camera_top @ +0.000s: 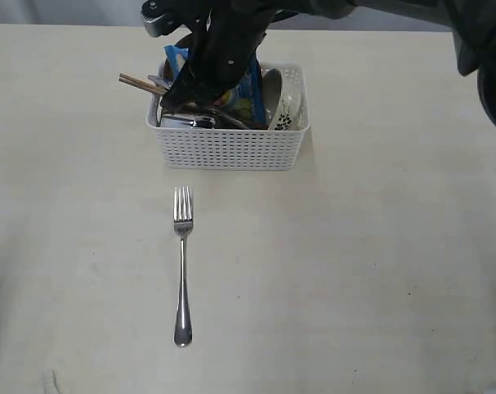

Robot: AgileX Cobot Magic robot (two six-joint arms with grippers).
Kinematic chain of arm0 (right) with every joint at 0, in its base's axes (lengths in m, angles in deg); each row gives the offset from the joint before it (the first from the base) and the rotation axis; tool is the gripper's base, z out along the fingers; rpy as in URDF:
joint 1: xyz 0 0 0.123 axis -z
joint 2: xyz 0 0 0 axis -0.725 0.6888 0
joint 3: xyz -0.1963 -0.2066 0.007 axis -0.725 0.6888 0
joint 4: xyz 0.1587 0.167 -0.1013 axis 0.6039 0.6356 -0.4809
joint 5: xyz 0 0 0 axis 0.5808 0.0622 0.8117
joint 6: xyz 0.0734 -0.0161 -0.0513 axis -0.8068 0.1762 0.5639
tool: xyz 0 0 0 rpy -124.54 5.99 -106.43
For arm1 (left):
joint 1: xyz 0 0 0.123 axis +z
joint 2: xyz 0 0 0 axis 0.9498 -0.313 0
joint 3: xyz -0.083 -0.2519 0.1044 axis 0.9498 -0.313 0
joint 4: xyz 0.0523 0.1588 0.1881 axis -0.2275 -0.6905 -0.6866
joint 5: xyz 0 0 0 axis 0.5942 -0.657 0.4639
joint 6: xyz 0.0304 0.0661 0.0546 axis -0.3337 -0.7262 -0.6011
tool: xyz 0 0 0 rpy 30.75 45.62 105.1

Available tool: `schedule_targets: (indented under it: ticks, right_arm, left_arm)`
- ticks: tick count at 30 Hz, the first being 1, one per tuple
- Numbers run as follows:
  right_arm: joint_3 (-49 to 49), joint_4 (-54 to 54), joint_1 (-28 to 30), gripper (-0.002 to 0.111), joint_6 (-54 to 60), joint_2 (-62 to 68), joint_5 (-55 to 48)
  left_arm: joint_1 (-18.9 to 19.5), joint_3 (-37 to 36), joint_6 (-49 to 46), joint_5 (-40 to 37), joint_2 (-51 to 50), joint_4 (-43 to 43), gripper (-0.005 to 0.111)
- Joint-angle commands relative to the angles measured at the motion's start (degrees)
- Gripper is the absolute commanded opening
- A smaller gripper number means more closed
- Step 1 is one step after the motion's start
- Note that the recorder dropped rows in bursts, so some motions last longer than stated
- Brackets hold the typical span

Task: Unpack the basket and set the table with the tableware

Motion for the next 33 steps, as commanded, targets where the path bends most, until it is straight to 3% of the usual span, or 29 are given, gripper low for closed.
schedule_targets:
  ticks: [1, 3, 5, 11, 20, 22, 23, 24, 29, 33]
  right_arm:
    - [-0.1, 0.4, -1.0, 0.05, 2.2, -0.6, -0.3]
    - [-0.1, 0.0, -1.5, 0.06, 2.2, -0.5, 0.7]
    - [-0.1, -0.7, -1.6, 0.059, 2.2, -0.2, 1.8]
    - [-0.1, -2.8, -1.7, 0.046, 0.4, 1.9, 3.7]
    - [-0.1, -3.0, -1.7, 0.044, -0.4, 3.4, 3.7]
    - [-0.1, -3.0, -1.7, 0.026, -0.4, 3.4, 3.6]
    - [-0.1, -3.0, -1.7, 0.007, -0.4, 3.4, 3.4]
    - [-0.1, -3.0, -1.7, -0.001, -0.3, 3.4, 3.4]
    - [-0.1, -3.6, -1.7, 0.0, -0.3, 1.9, 3.5]
    - [-0.1, -12.6, -1.7, 0.0, -8.0, -0.5, 3.5]
  left_arm:
    - [-0.2, -0.1, -0.1, 0.6, 0.2, 0.0, 0.0]
    - [-0.2, -0.1, -0.1, 0.6, 0.2, 0.0, 0.0]
    - [-0.2, -0.1, -0.1, 0.6, 0.2, 0.0, 0.0]
    - [-0.2, -0.1, -0.1, 0.6, 0.2, 0.0, 0.0]
    - [-0.2, -0.1, -0.1, 0.6, 0.2, 0.0, 0.0]
    - [-0.2, -0.1, -0.1, 0.6, 0.2, 0.0, 0.0]
    - [-0.2, -0.1, -0.1, 0.6, 0.2, 0.0, 0.0]
    - [-0.2, -0.1, -0.1, 0.6, 0.2, 0.0, 0.0]
    - [-0.2, -0.1, -0.1, 0.6, 0.2, 0.0, 0.0]
    - [-0.2, -0.1, -0.1, 0.6, 0.2, 0.0, 0.0]
